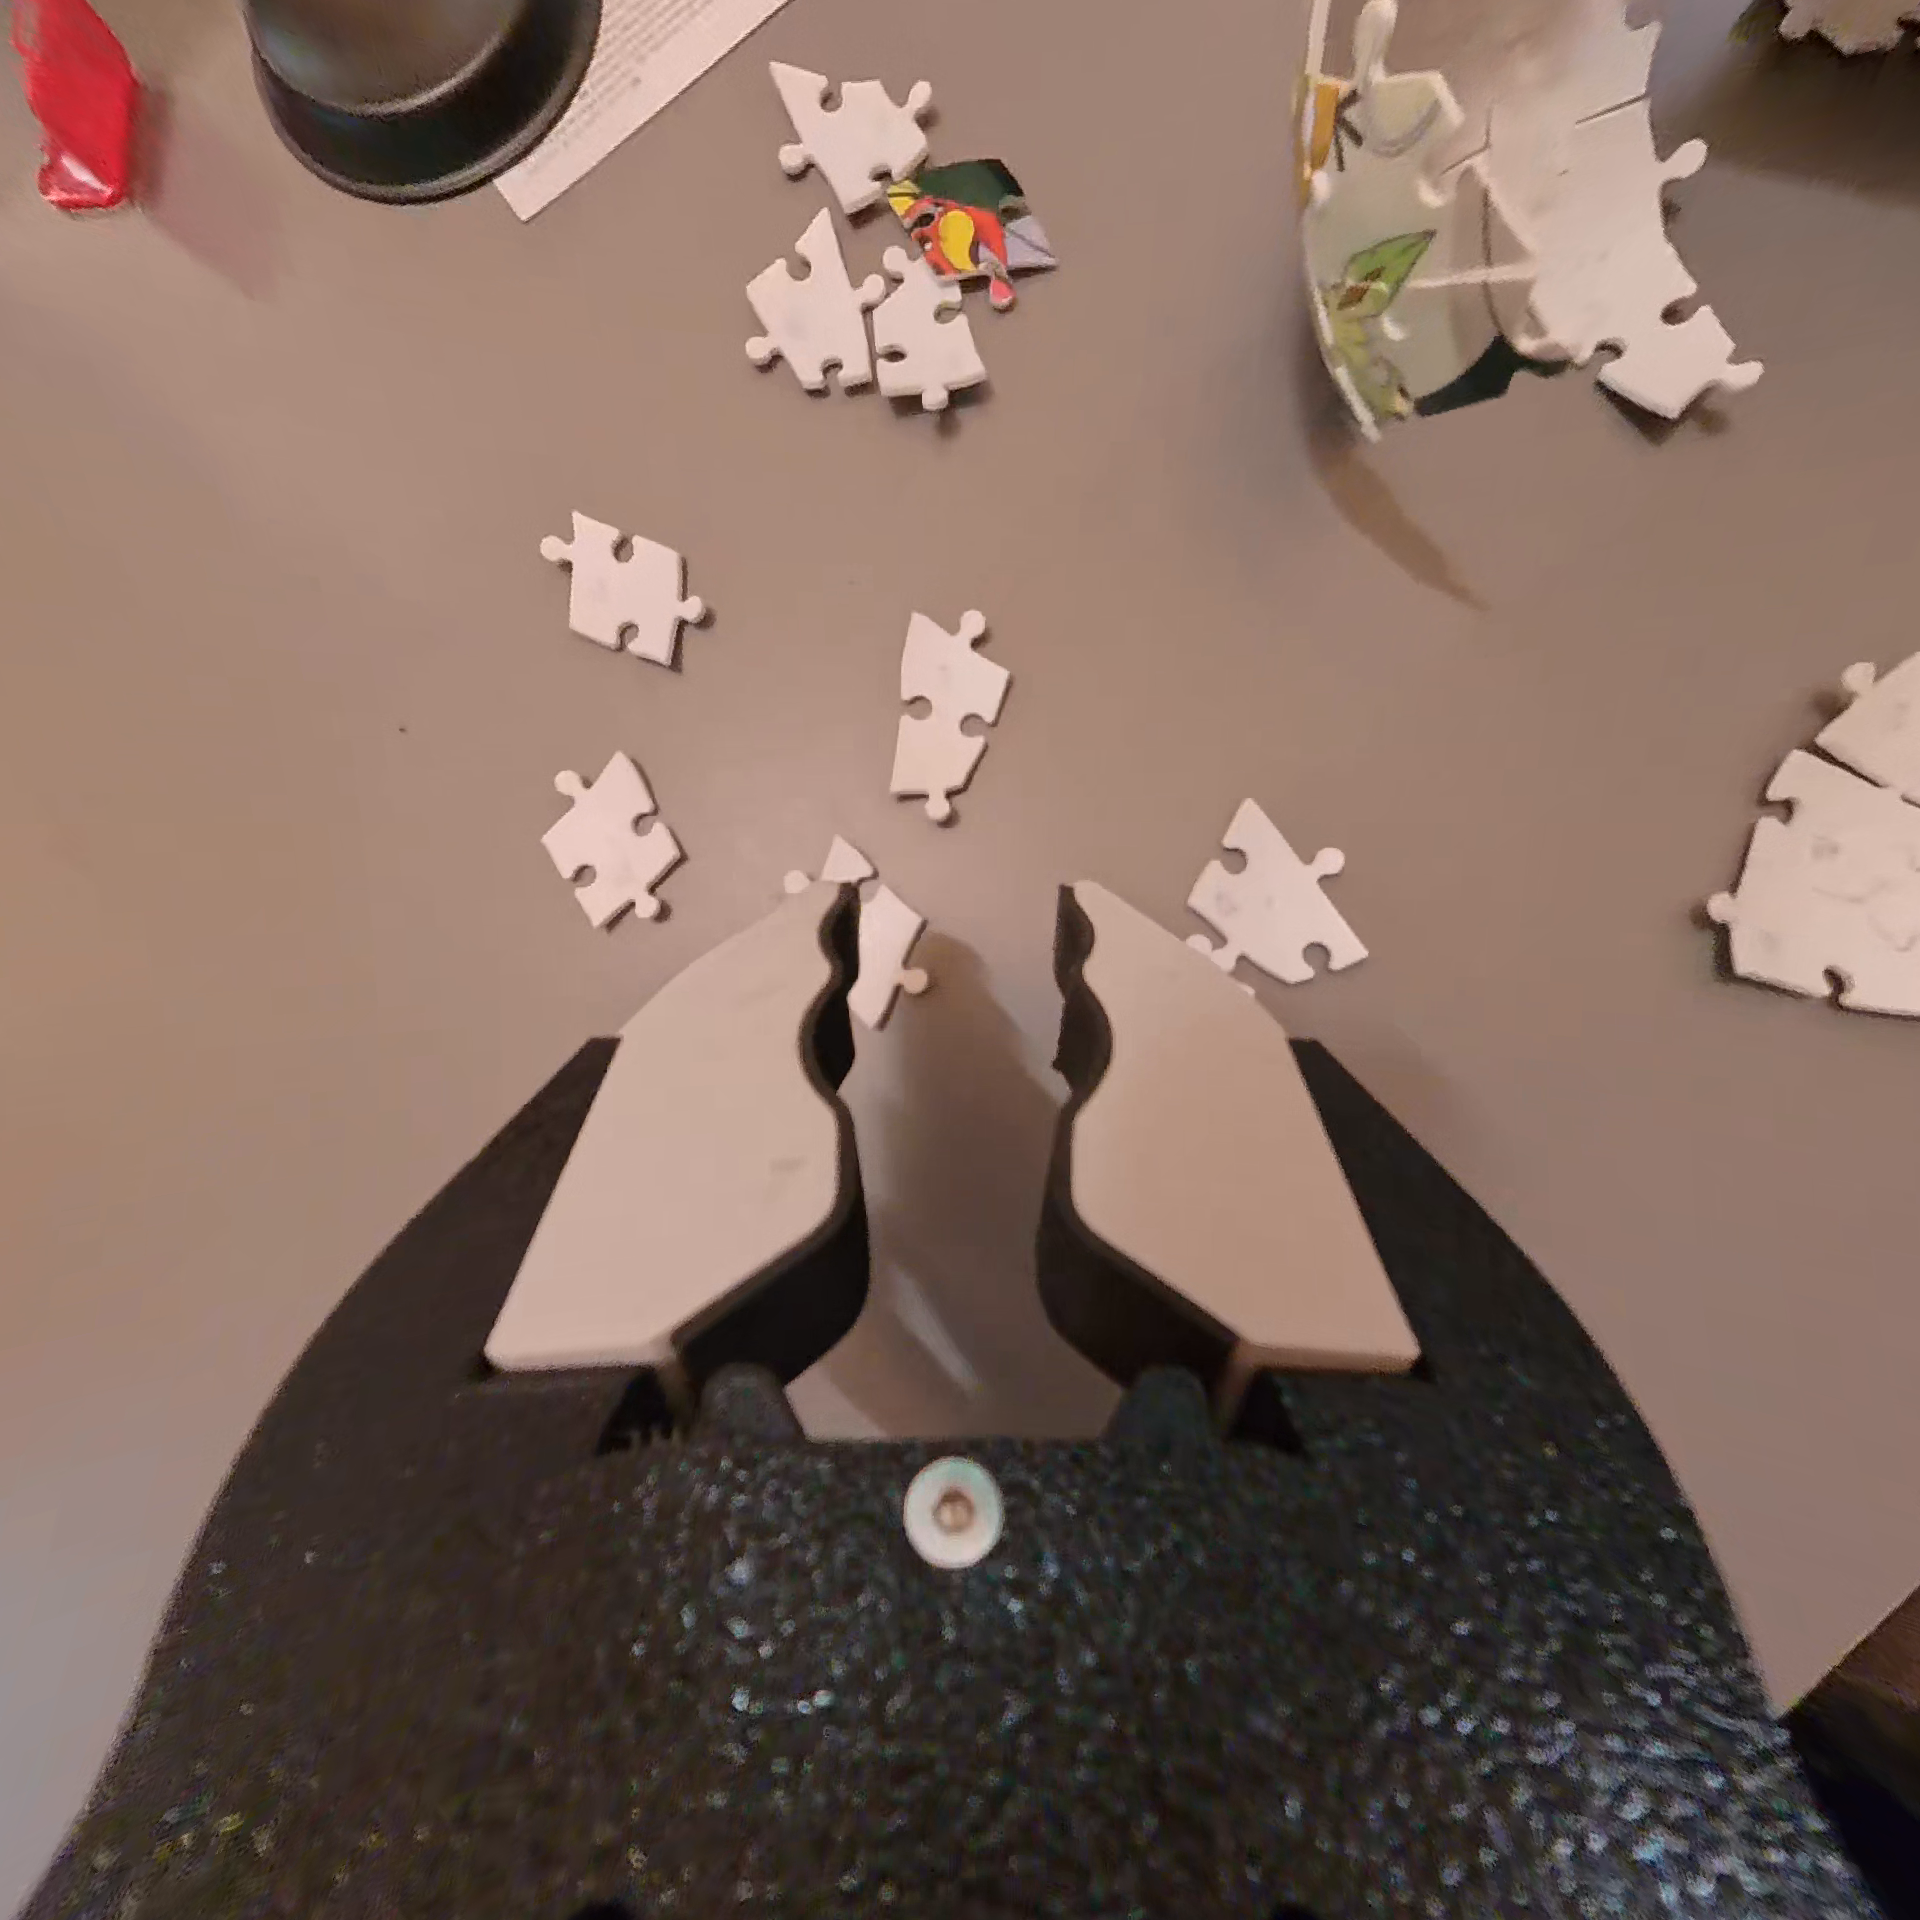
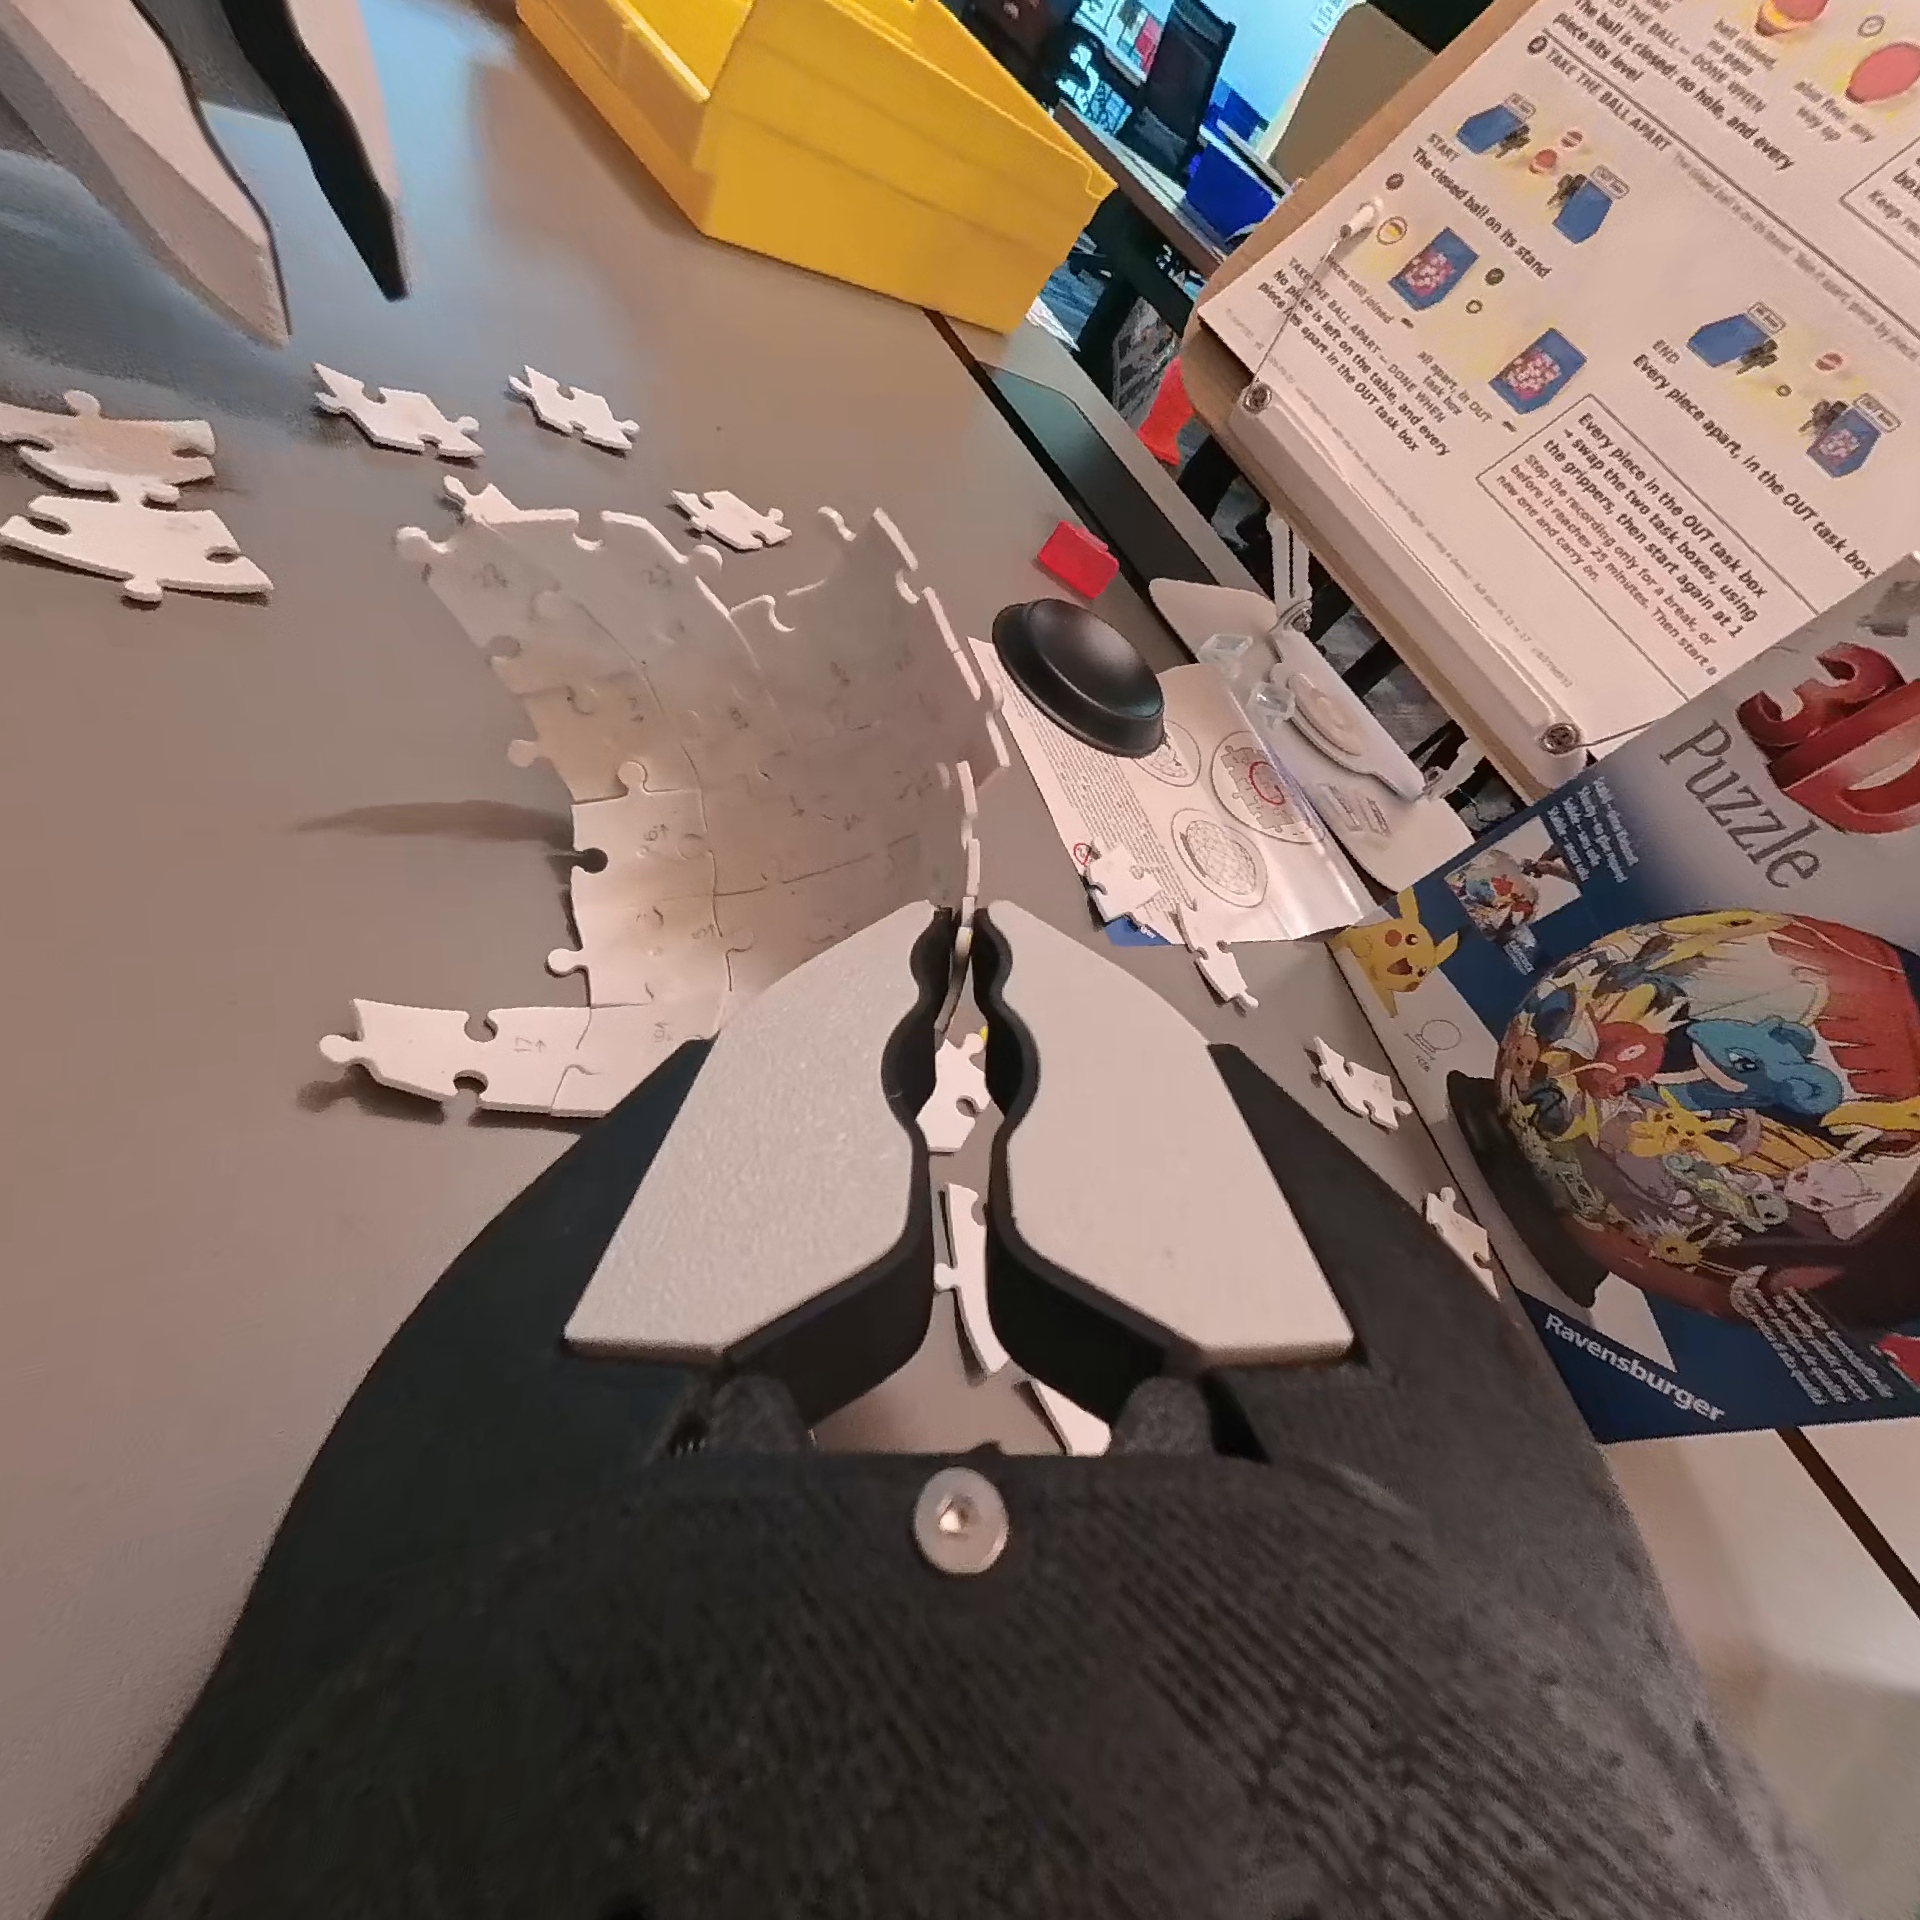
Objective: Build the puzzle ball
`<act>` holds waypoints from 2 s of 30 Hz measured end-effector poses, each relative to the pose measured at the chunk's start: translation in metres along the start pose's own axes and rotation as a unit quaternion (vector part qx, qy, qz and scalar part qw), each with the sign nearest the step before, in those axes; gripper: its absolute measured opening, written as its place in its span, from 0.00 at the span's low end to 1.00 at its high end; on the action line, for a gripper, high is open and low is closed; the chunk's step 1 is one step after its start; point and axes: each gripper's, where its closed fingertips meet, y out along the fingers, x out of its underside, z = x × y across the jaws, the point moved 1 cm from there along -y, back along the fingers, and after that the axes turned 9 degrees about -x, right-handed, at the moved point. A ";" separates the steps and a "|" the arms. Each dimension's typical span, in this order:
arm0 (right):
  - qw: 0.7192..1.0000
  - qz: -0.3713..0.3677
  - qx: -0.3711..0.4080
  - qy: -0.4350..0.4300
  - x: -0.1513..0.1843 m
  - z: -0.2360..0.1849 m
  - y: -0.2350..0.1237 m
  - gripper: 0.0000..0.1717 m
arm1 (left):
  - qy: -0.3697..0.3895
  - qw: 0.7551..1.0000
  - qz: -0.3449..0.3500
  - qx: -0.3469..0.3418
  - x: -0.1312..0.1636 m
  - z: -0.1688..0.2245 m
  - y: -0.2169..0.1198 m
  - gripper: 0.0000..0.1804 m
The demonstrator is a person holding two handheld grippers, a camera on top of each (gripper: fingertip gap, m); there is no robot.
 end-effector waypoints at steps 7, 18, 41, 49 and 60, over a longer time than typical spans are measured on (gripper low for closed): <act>1.000 0.012 -0.003 0.000 -0.003 -0.005 0.000 0.02 | -0.024 1.000 0.012 -0.016 -0.009 -0.002 0.006 0.19; 1.000 0.021 0.011 -0.015 -0.011 -0.019 0.001 0.02 | -0.010 0.995 0.084 -0.059 -0.040 -0.002 0.012 0.16; 0.998 0.059 -0.023 0.001 -0.029 -0.045 0.009 0.02 | 0.535 0.813 0.053 0.225 -0.173 0.076 0.140 0.31; 0.998 0.060 -0.028 0.002 -0.029 -0.044 0.010 0.02 | 0.472 0.835 0.014 0.284 -0.175 0.080 0.147 0.20; 0.998 0.055 -0.025 -0.004 -0.029 -0.044 0.009 0.02 | 0.410 0.892 0.050 0.184 -0.178 0.072 0.145 0.18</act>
